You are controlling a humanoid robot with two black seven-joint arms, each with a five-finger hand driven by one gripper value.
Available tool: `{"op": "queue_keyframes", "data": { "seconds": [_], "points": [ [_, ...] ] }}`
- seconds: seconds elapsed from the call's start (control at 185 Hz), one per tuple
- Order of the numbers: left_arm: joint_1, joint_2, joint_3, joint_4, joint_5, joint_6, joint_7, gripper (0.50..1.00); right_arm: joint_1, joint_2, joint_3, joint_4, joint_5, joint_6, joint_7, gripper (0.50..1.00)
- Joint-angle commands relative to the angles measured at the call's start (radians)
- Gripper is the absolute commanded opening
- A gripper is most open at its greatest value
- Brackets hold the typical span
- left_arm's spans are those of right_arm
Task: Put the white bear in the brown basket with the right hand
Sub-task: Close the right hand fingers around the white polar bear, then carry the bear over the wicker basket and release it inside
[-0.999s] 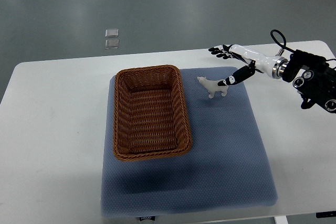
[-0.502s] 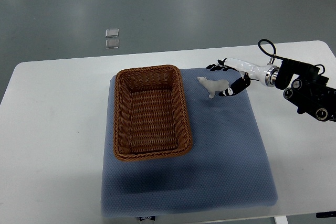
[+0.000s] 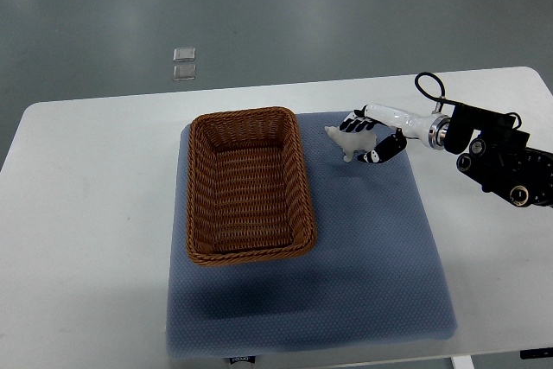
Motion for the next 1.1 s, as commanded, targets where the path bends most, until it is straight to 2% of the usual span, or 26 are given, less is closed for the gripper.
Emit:
{"op": "queue_keyframes", "data": {
  "seconds": [0.0, 0.092, 0.13, 0.47, 0.778, 0.972, 1.096],
  "points": [
    [0.000, 0.000, 0.000, 0.000, 0.001, 0.000, 0.000, 1.000, 0.003, 0.000, -0.014, 0.000, -0.006, -0.013, -0.002, 0.648],
    [0.000, 0.000, -0.002, 0.000, 0.001, 0.000, 0.000, 1.000, 0.003, 0.000, -0.015, 0.000, -0.017, -0.021, -0.025, 0.562],
    [0.000, 0.000, 0.000, 0.000, 0.001, 0.000, 0.000, 1.000, 0.003, 0.000, -0.015, 0.000, -0.019, -0.026, -0.033, 0.501],
    [0.000, 0.000, 0.000, 0.000, 0.001, 0.000, 0.000, 1.000, 0.035, -0.005, -0.012, 0.012, -0.014, -0.061, -0.025, 0.500],
    [0.000, 0.000, 0.000, 0.000, 0.001, 0.000, 0.000, 1.000, 0.144, -0.041, -0.006, 0.156, -0.005, -0.050, -0.014, 0.500],
    [0.000, 0.000, 0.000, 0.000, 0.001, 0.000, 0.000, 1.000, 0.201, 0.001, -0.034, 0.196, -0.006, -0.016, 0.004, 0.500],
    [0.000, 0.000, 0.000, 0.000, -0.001, 0.000, 0.000, 1.000, 0.221, 0.074, -0.080, 0.198, -0.013, -0.001, 0.024, 0.500]
  ]
}}
